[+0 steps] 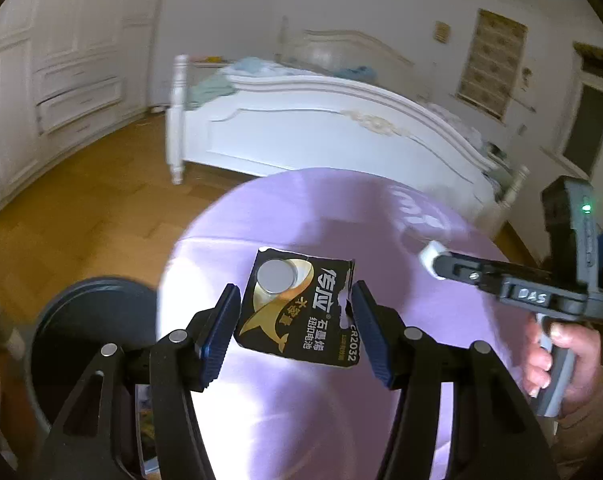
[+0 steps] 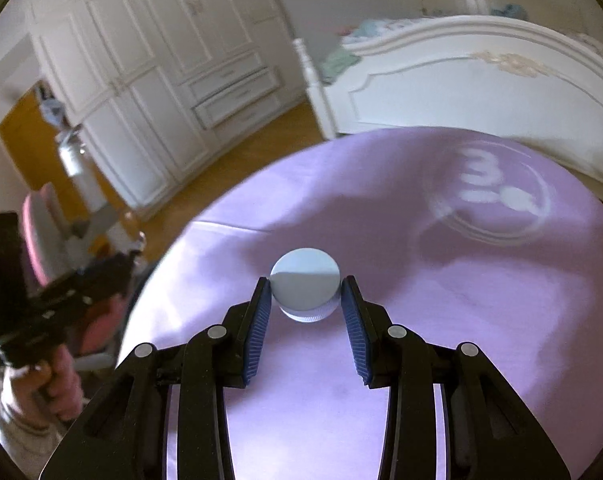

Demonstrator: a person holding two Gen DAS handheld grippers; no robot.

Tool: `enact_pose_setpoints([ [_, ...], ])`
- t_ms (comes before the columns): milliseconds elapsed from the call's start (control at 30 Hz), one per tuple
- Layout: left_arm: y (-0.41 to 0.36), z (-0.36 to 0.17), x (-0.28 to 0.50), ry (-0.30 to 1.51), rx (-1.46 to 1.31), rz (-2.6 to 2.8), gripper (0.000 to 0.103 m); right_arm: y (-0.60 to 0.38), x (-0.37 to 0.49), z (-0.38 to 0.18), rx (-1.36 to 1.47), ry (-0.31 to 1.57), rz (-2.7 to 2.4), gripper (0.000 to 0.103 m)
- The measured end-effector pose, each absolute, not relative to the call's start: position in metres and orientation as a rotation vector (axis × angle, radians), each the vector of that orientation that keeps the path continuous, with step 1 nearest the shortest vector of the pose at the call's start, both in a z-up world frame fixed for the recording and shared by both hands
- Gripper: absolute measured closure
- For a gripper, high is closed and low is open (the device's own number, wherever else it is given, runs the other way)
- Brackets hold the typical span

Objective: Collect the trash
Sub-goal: 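Carry both items over the black bin and open both tools to drop them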

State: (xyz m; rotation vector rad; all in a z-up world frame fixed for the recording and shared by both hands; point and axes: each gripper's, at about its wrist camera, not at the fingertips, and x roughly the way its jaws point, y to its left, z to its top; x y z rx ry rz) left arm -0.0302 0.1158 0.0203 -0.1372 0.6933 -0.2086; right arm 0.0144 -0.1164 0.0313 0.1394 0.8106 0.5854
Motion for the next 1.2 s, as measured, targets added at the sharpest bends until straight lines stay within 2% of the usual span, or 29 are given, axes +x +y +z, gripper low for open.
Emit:
enact_pose_setpoints([
  [533,0.249,0.005,-0.082,0.646,-0.291,0.008,0.046,0.052,0.004,0.041,0.009,0.905,0.822,0.066],
  [867,0.286,-0.026,-0.077,0.711,-0.338,0.034,0.045,0.146,0.01,0.018,-0.076,0.975,0.889,0.066],
  [1100,0.3,-0.038,-0.073,0.735,-0.348,0.064,0.042,0.174,0.018,0.008,-0.105,0.996,0.896,0.066],
  [1133,0.3,-0.037,-0.072,0.738,-0.343,0.076,0.041,0.176,0.022,0.007,-0.101,1.003,0.891,0.065],
  [1200,0.3,-0.036,-0.071,0.74,-0.336,0.088,0.037,0.172,0.025,0.007,-0.088,1.007,0.882,0.056],
])
